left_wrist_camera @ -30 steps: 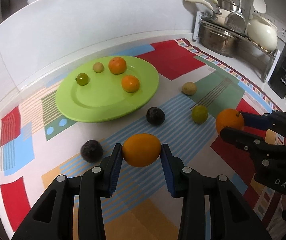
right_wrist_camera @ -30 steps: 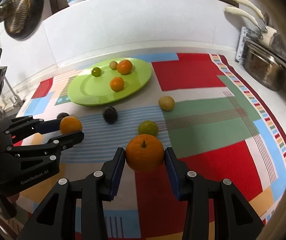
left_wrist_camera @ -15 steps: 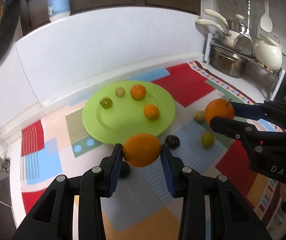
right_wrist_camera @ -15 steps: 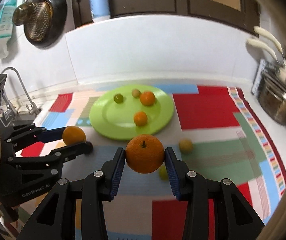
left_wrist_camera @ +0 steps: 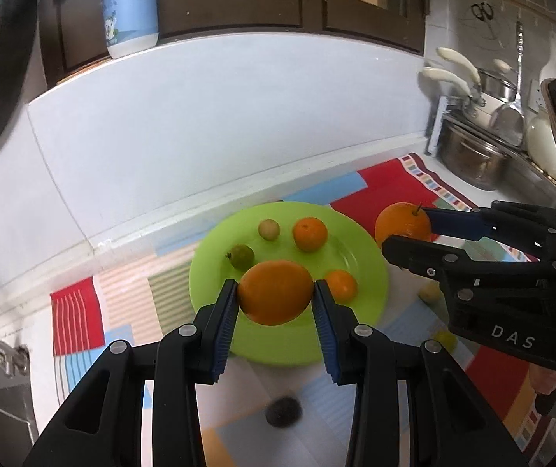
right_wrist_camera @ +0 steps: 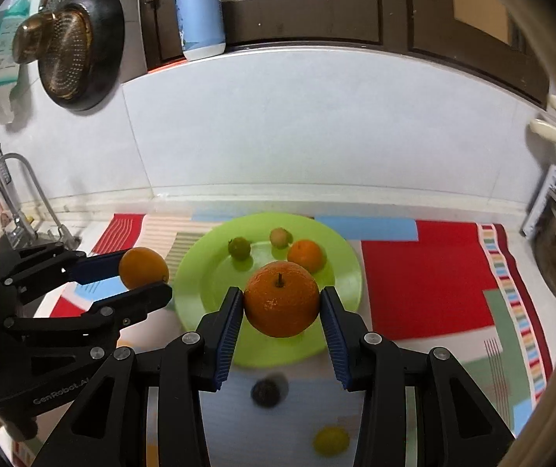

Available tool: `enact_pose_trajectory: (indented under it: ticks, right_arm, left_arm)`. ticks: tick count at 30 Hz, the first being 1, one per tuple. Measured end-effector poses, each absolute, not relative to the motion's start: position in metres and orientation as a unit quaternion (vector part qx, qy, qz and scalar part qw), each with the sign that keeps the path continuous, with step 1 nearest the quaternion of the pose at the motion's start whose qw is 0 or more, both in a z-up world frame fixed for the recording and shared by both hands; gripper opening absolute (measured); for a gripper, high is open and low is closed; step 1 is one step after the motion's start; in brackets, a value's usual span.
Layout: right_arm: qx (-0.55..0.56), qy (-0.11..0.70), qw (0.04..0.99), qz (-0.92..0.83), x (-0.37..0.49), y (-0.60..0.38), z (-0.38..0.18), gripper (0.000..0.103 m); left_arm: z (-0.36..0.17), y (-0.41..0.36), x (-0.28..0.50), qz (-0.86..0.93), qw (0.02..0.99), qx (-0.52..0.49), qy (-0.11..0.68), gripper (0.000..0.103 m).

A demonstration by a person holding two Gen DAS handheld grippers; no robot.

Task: Organize fruits
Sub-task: 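Carry both oranges over the green plate and open both tools to release them, then withdraw both open tools from the plate toward the dark fruits on the cloth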

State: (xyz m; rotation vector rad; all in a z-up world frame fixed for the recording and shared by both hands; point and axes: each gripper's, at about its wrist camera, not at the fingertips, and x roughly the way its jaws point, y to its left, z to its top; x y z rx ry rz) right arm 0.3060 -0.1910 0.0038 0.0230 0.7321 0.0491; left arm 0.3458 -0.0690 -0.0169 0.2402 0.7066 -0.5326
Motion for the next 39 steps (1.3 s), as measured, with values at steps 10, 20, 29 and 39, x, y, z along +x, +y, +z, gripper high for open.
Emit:
enact_pose_trajectory:
  ticks: [10,20,29,39]
  right_arm:
    - [0.0,0.389,0.92,0.032,0.362,-0.193,-0.015,0.042]
    - [-0.001,0.42,0.906,0.047,0.393,-0.193,-0.04,0.042]
    - [-0.001,0.432,0.901,0.048,0.406,-0.194,-0.052,0.042]
    - [0.007,0.412,0.911,0.033,0.388,-0.197,-0.034,0.052]
  left_arm:
    - [-0.039,-0.075,0.398,-0.251,0.888,0.118,0.366,0.038]
    - [-0.065,-0.079,0.425,-0.252,0.876,0.113,0.395,0.038]
    - [-0.071,-0.08,0.43,-0.247,0.878,0.115,0.393,0.039]
    - [-0.05,-0.063,0.41,-0.228,0.891,0.105,0.378,0.046]
